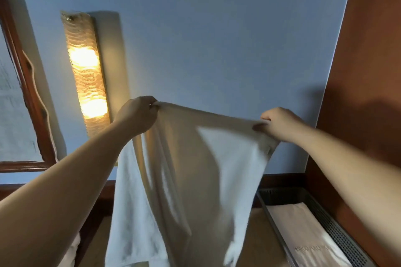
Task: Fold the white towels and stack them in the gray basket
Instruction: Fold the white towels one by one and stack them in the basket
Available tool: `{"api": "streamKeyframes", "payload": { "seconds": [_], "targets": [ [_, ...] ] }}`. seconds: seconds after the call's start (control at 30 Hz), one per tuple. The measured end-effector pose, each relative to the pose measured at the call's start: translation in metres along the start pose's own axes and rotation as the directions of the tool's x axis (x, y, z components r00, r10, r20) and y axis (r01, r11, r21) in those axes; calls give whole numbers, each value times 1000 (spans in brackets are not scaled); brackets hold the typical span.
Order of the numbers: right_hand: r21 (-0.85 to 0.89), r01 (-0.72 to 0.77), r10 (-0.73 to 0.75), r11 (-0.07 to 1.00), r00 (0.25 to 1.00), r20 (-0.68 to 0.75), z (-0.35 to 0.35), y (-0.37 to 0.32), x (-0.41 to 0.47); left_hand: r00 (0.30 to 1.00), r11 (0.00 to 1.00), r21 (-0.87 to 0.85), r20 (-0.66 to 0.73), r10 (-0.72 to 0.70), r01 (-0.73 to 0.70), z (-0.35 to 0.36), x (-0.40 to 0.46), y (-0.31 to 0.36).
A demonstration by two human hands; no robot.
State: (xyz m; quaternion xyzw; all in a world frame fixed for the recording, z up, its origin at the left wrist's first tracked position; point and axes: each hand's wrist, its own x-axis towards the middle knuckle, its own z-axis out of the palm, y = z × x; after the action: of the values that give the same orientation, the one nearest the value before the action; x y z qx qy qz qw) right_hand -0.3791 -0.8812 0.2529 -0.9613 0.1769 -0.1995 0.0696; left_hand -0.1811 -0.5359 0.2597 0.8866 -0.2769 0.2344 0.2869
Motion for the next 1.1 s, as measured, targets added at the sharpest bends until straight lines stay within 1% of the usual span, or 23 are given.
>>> {"api": "streamKeyframes", "payload": {
  "seconds": [0.1,0.2,0.27,0.33,0.43,0.53,0.57,0.63,0.7,0.73,0.8,0.83,0.9,0.93,0.97,1.0,1.03,1.07,1.1],
  "targets": [
    [-41,13,-16,999,997,-80,-23,5,3,999,999,21,1,-35,35,8,-2,0],
    [-14,16,-17,1000,995,-94,-41,9,2,999,997,55,5,-46,45,14,-6,3],
    [19,5,-4,1000,997,-82,-41,13,4,998,998,39,8,-55,54,19,-10,7],
    [59,1,2,998,999,-45,-35,15,3,997,997,20,23,-72,72,24,-15,12],
    [99,-5,0,995,999,53,-25,10,-2,995,996,-35,60,-80,83,33,-24,25],
    [140,-97,70,985,980,187,-11,-5,-9,986,992,-79,143,-89,101,42,-29,43],
    [208,-143,92,968,967,237,-5,-11,-11,980,993,-65,182,-87,100,45,-30,48],
    [401,-250,107,881,932,345,4,-26,-16,969,995,-44,237,-77,90,51,-32,56],
    [518,-363,108,774,883,457,9,-42,-21,963,993,-65,259,-76,96,56,-34,61],
    [553,-413,90,723,851,517,12,-48,-21,962,991,-82,258,-86,110,58,-35,62],
    [642,-464,-28,610,797,603,16,-56,-21,965,984,-104,234,-115,143,61,-37,64],
    [692,-467,-97,550,787,609,19,-58,-19,967,981,-108,218,-133,160,62,-37,64],
    [779,-441,-203,445,798,567,23,-64,-17,965,973,-109,194,-179,203,62,-38,62],
    [798,-414,-226,438,809,543,24,-66,-16,961,968,-106,185,-206,228,62,-38,59],
    [795,-374,-224,478,823,522,24,-68,-16,957,963,-99,176,-231,251,61,-39,55],
    [756,-325,-197,568,839,508,24,-69,-16,954,959,-91,169,-249,267,61,-39,50],
    [667,-276,-143,691,853,502,25,-68,-16,952,958,-86,163,-258,274,60,-39,45],
    [517,-218,-77,828,869,489,27,-65,-14,953,957,-85,158,-260,276,60,-39,39],
    [322,-146,-27,936,879,476,30,-62,-12,955,959,-87,151,-256,271,60,-40,36]
  ]
}}
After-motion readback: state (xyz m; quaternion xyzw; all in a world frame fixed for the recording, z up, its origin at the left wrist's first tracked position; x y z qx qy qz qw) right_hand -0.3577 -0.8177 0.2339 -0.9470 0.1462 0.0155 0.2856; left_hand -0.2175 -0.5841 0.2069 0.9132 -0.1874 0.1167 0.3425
